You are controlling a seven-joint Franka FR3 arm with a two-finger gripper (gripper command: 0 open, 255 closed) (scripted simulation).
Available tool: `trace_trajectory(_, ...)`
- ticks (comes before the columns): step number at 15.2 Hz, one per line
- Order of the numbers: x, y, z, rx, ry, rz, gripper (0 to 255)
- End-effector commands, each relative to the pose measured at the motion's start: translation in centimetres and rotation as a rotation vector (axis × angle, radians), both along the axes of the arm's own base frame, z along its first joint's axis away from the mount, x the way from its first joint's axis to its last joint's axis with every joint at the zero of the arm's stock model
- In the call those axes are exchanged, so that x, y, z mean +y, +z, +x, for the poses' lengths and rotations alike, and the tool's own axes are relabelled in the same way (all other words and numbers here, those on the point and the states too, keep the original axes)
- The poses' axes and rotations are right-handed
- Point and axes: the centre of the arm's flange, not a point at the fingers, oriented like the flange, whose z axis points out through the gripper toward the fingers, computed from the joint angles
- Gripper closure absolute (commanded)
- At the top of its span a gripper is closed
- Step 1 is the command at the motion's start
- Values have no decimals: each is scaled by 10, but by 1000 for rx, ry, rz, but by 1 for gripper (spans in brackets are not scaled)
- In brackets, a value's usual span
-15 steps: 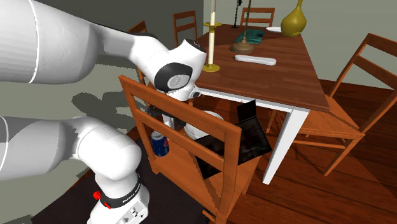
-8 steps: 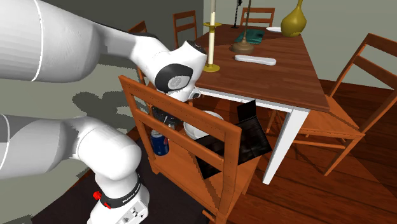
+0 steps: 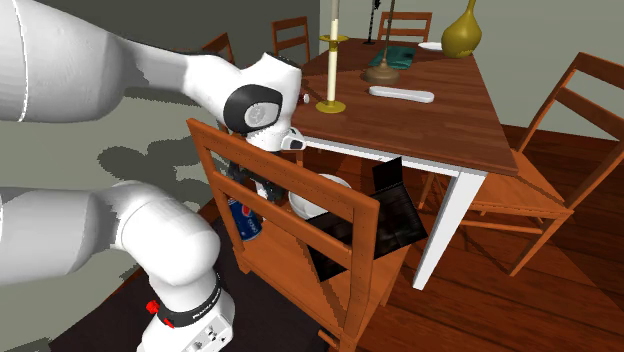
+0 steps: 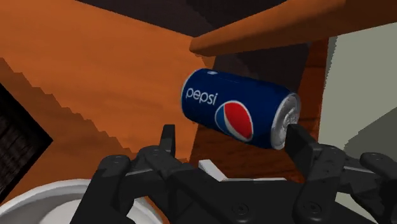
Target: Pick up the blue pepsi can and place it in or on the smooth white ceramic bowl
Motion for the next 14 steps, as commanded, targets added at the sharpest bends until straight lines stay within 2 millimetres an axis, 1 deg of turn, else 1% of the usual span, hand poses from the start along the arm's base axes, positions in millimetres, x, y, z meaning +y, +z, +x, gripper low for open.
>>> trace_trajectory(1, -2, 0, 0, -25, 109, 30, 0)
trace_trajectory(4, 56, -1, 18, 16, 82, -117, 0)
trace_trajectory(5, 68, -2, 22, 24, 77, -146, 0)
trace_trajectory(12, 70, -38, 13, 24, 77, -146, 0)
trace_trajectory(14, 70, -41, 13, 24, 77, -146, 0)
